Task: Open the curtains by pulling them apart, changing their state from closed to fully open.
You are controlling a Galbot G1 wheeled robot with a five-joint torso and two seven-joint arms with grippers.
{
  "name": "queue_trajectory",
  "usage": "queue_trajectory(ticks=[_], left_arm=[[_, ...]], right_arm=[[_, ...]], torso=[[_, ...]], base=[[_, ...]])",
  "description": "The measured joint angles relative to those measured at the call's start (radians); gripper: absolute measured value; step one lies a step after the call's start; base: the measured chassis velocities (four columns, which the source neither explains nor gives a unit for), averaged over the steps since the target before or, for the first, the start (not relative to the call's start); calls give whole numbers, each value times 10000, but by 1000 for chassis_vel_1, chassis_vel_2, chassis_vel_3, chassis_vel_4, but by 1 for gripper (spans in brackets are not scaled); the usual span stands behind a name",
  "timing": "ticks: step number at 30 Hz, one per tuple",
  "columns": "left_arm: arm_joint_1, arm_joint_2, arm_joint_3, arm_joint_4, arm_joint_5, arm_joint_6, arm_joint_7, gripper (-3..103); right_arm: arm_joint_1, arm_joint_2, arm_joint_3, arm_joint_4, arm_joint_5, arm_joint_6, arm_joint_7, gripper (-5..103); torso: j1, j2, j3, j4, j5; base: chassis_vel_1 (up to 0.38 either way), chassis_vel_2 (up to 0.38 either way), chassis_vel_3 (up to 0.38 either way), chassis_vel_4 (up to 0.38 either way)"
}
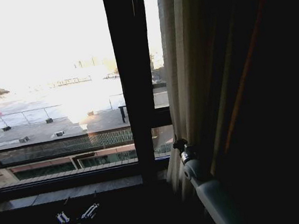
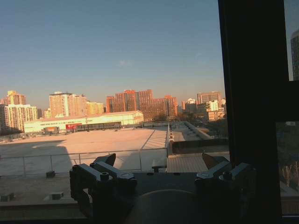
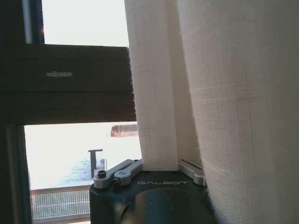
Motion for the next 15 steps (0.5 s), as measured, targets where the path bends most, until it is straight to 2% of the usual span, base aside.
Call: queue_trajectory(ticks=[5,7,11,15], left_arm=[[-6,-1,102,0,11,-29,10,100],[-11,-2,122,0,16,-31,11,100],[0,11,92,-17,16,-102,14,100],[65,43,22,-17,3,-207,14,100]], right_arm=[[360,-222,1195,-471,178,-2,185,0],[474,-251,1398,-608,182,-2,206,0],[999,-528,1927,-933,996,-243,534,0],[1498,-789,2187,-1326,1181,-399,771,0]], torso=[[0,0,0,-1,-1],[0,0,0,-1,0],[0,0,1,-1,2],[0,0,1,0,3]], base=[[0,0,0,0],[0,0,0,0],[0,0,0,0],[0,0,0,0]])
